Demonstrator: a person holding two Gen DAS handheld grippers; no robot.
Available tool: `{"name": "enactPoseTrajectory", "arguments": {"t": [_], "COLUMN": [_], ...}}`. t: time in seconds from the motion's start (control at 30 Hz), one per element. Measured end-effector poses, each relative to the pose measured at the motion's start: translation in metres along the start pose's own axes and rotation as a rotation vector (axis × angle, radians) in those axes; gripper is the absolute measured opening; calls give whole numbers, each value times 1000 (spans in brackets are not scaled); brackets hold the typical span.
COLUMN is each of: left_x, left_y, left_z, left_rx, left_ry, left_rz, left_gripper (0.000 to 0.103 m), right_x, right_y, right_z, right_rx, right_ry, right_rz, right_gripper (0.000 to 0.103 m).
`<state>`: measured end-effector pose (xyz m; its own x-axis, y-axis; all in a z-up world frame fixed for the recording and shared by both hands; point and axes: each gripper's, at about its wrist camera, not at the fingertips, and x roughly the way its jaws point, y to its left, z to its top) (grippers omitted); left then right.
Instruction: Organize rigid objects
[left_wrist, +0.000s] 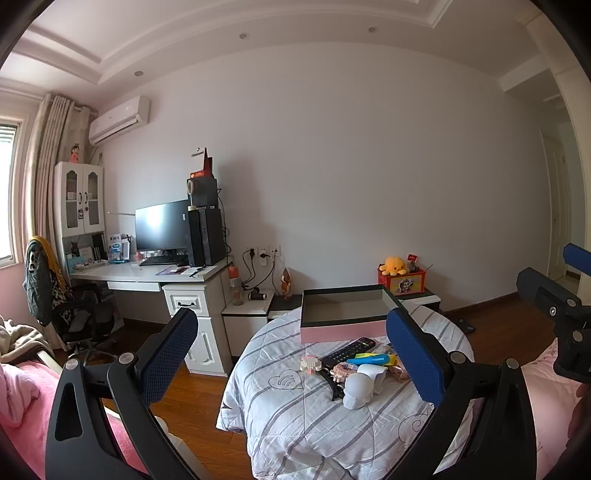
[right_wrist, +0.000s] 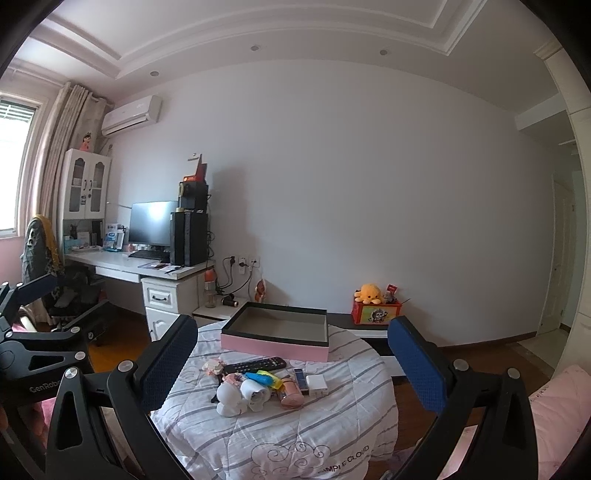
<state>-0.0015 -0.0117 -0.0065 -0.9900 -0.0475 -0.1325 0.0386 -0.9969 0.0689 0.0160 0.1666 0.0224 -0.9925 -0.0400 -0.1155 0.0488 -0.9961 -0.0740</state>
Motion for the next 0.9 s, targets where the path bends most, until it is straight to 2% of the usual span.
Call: {"name": "enactPoseTrajectory", "arguments": {"t": [0.2, 0.9], "left_x": [1, 3], "left_y": [-1, -4], "left_z": [-1, -4], "left_rx": [8, 12], "left_ry": [3, 4], "left_rz": [-1, -1], "left_gripper": [103, 103], "right_x": [-2, -2], "right_y": [-3, -2], "right_z": [-1, -4], "right_rx": [4, 3], "right_ry": [-12, -10], "right_rz": [-25, -32], "right_gripper": [103, 103]}}
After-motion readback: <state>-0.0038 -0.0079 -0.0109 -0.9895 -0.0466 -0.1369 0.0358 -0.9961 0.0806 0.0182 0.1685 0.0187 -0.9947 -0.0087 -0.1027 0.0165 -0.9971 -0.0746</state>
